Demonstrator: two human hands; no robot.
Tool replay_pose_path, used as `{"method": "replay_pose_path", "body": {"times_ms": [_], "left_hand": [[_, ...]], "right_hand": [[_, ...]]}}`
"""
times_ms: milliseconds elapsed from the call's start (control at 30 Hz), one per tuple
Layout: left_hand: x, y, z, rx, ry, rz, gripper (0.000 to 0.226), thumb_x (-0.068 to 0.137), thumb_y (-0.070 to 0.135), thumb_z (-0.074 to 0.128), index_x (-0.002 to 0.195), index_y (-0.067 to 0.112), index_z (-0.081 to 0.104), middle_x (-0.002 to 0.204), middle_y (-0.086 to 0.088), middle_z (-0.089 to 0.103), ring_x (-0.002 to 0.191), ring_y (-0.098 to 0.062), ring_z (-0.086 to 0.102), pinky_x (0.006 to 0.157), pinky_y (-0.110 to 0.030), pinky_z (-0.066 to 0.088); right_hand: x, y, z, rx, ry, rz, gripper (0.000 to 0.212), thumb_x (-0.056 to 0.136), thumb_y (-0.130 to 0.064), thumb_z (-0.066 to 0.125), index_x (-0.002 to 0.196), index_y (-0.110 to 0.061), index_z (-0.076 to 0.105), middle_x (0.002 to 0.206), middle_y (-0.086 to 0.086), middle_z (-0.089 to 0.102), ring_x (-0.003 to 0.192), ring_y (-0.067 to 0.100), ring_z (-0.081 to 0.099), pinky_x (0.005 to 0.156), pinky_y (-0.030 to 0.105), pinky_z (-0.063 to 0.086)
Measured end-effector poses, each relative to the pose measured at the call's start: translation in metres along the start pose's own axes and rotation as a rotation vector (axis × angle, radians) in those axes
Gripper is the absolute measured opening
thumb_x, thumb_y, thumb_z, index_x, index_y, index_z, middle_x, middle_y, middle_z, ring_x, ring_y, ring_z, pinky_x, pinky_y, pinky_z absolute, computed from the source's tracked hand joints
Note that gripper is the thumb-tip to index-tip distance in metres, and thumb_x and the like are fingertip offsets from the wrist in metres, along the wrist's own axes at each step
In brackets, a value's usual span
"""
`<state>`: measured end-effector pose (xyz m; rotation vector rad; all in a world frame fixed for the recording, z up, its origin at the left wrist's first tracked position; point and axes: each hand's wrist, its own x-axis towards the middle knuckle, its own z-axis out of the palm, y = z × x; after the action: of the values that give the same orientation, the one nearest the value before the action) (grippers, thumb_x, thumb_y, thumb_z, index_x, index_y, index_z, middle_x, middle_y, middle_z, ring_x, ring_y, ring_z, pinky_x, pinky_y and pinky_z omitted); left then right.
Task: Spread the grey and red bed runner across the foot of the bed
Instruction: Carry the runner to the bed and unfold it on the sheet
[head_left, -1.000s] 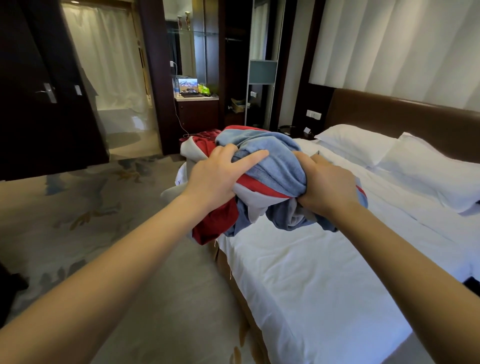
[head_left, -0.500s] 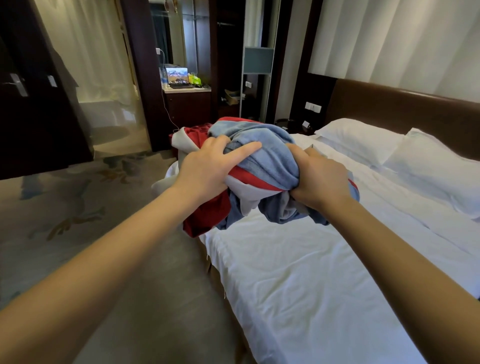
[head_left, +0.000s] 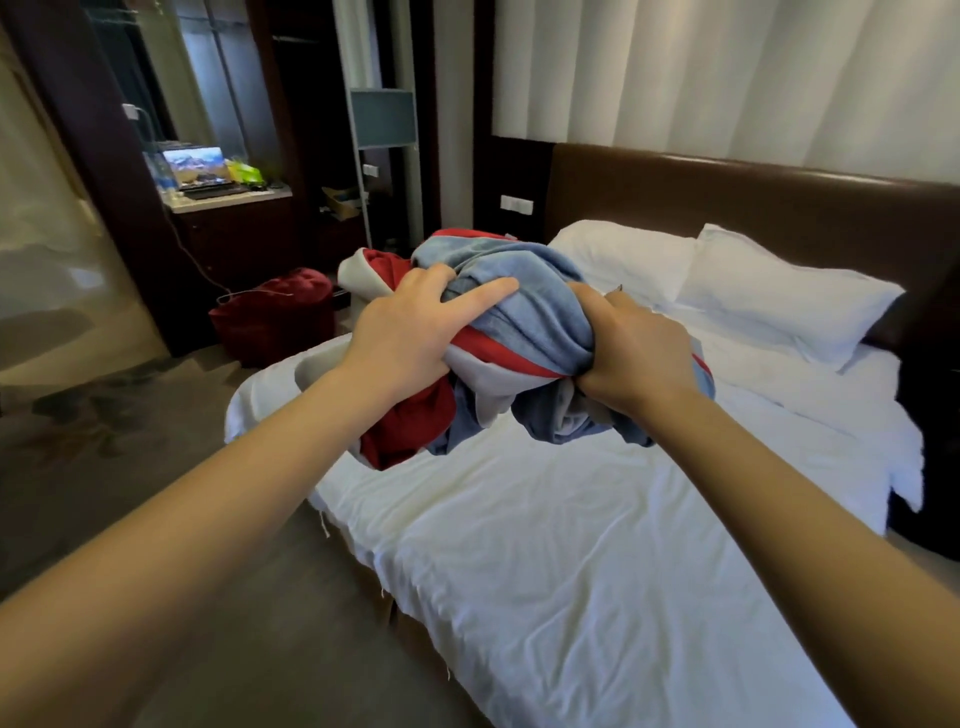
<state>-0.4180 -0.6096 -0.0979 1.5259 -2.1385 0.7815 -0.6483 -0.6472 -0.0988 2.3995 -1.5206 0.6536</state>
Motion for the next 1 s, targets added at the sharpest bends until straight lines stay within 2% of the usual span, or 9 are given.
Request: {"method": "replay_pose_path", "body": {"times_ms": [100,333,867,1000], "left_hand": [[0.020,-0.021,0.018,-0.031,0.034,0.050,0.064,0.084,0.030,0.065,0.141,0.040,0.038,0.109,-0.011,0.052,0.098,-0.033,0.051,0.049,-0.031,0.036],[0.066,-0.048,0.076,-0.115,0.030,0.114,0.068,0.083,0.031,0.065,0.142,0.043,0.034,0.112,-0.009,0.050,0.102,-0.032,0.050,0.051,-0.036,0.044],[0.201,-0.074,0.197,-0.224,0.041,0.236,0.069,0.085,0.030,0.063,0.143,0.043,0.029,0.116,-0.010,0.048,0.107,-0.033,0.048,0.055,-0.042,0.051],[0.217,-0.079,0.225,-0.255,0.031,0.262,0.068,0.085,0.029,0.062,0.143,0.042,0.031,0.115,-0.011,0.049,0.105,-0.032,0.048,0.053,-0.039,0.049]], "right_hand": [[0.017,-0.003,0.009,-0.023,0.021,0.049,0.079,0.063,-0.022,0.069,0.133,-0.035,0.036,0.104,0.005,0.055,0.083,0.038,0.058,0.057,0.033,0.042],[0.057,0.012,0.038,-0.086,0.009,0.142,0.078,0.063,-0.022,0.069,0.133,-0.035,0.037,0.103,0.006,0.055,0.080,0.037,0.058,0.058,0.033,0.038],[0.167,0.089,0.095,-0.173,0.013,0.266,0.077,0.068,-0.025,0.067,0.137,-0.035,0.034,0.107,0.006,0.055,0.085,0.036,0.060,0.062,0.037,0.047],[0.181,0.097,0.113,-0.189,-0.012,0.312,0.076,0.068,-0.025,0.067,0.136,-0.035,0.035,0.107,0.006,0.056,0.085,0.036,0.059,0.062,0.037,0.047]]}}
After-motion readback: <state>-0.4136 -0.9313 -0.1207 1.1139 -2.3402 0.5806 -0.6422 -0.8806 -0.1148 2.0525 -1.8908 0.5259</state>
